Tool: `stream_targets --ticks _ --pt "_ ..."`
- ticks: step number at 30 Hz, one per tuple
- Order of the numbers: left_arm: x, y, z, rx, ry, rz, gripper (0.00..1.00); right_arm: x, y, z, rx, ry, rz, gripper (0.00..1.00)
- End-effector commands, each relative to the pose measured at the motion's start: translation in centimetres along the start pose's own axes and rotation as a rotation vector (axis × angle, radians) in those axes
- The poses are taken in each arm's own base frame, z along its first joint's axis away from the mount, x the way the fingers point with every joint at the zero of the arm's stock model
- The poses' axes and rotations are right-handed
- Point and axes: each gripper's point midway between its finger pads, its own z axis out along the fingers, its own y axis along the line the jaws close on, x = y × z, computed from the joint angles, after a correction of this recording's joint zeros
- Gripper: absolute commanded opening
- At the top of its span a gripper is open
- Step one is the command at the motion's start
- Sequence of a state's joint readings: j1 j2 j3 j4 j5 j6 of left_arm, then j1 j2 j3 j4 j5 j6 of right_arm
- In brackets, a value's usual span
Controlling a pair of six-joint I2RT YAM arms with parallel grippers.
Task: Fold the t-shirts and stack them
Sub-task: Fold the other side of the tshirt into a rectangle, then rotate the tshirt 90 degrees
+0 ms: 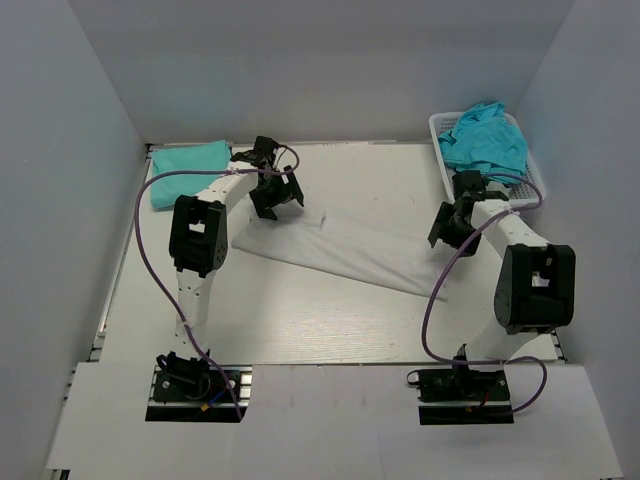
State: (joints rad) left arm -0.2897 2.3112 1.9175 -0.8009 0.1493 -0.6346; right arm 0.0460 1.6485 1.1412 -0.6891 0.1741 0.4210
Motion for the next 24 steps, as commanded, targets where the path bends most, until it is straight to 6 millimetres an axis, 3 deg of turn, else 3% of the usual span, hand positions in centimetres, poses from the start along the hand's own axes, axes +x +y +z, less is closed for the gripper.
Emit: stream_targets --ticks 1,4,7,9,11,15,19,21,24 --pt "0.7 2.9 2.8 -0.074 0.025 0.012 1.0 -1.9 2.7 -3.1 -0.159 -0.083 -0.098 0.74" --pt "-0.2 2.2 3.2 -0.056 0.016 0.014 1.0 -0.6 5.5 -3.9 -0.335 -0.089 -0.156 0.8" --pt "-1.2 1.6 4.0 -0.048 0.004 0.016 1.0 2.6 8.4 -3.7 -0.514 -0.001 -0.199 0.9" --pt "-1.9 1.2 4.8 -0.042 -0.005 0.018 1.0 4.2 9.6 -3.5 -0.552 0.036 -0.232 0.9" --pt "-2.2 1.1 5.1 -0.045 0.0 0.017 1.0 5.3 9.4 -2.4 -0.524 0.067 -0.248 0.9" --pt "-3.1 0.5 5.7 -0.029 -0.022 0.012 1.0 7.1 6.7 0.5 -0.385 0.128 -0.186 0.9" --pt "-3.2 0.8 6.1 -0.037 -0.028 0.012 1.0 6.9 4.2 2.5 -0.247 0.15 -0.106 0.9" --pt "-3.8 1.2 6.1 -0.041 -0.044 0.005 1.0 7.7 3.9 3.5 -0.237 0.193 -0.1 0.9" --pt "-4.6 0.2 6.4 0.001 -0.071 0.001 1.0 8.9 3.8 3.9 -0.234 0.211 -0.149 0.9"
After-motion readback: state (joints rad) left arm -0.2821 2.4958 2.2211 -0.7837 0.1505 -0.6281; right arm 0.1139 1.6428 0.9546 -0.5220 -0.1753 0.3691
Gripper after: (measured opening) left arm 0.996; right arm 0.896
